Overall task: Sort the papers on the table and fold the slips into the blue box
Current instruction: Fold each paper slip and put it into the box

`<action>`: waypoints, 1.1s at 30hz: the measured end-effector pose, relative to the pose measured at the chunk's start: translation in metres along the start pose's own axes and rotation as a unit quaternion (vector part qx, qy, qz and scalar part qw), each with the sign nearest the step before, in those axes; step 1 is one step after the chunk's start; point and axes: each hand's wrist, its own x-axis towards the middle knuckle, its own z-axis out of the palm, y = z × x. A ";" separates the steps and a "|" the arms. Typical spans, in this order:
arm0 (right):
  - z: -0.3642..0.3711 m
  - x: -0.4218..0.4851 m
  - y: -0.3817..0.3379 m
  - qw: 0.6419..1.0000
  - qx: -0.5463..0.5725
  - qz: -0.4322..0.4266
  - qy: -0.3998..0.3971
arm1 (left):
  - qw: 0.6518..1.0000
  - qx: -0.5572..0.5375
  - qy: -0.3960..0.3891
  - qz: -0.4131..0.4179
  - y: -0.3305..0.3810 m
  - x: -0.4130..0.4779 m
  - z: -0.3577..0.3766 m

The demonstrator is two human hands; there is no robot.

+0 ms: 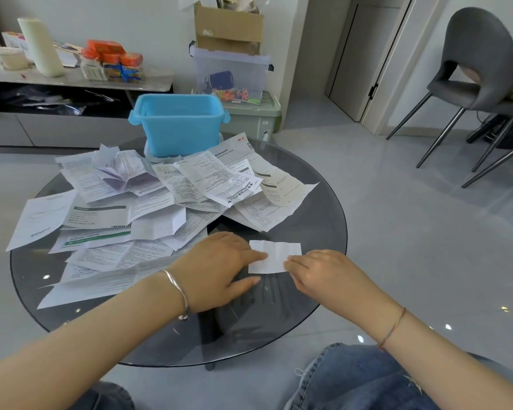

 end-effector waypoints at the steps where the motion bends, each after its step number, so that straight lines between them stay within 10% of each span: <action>1: 0.001 -0.001 0.001 1.000 0.022 0.016 0.001 | 1.000 -0.018 0.024 -0.008 -0.001 0.001 -0.003; 4: -0.016 0.002 0.001 0.949 0.252 0.190 0.020 | 0.986 -0.116 0.091 -0.075 -0.001 0.002 -0.015; 6: -0.032 0.009 0.002 0.828 0.462 0.315 0.039 | 0.952 -0.234 0.120 -0.154 0.004 0.004 -0.022; 9: -0.048 0.022 0.000 0.662 0.648 0.375 0.034 | 0.838 -0.461 0.107 -0.272 0.009 0.010 -0.027; 12: -0.053 0.028 -0.005 0.595 0.708 0.380 0.019 | 0.714 -0.621 0.088 -0.310 0.013 0.013 -0.031; 15: -0.055 0.033 -0.008 0.607 0.705 0.367 0.021 | 0.693 -0.644 0.095 -0.311 0.013 0.012 -0.036; 21: -0.053 0.031 -0.010 0.759 0.587 0.277 0.039 | 0.667 -0.656 0.118 -0.332 0.011 0.014 -0.036; 26: -0.055 0.029 -0.007 0.801 0.536 0.267 0.010 | 0.698 -0.630 0.080 -0.330 0.008 0.014 -0.038; 33: -0.059 0.032 -0.001 0.690 0.645 0.313 0.104 | 0.709 -0.649 0.056 -0.271 0.006 0.010 -0.046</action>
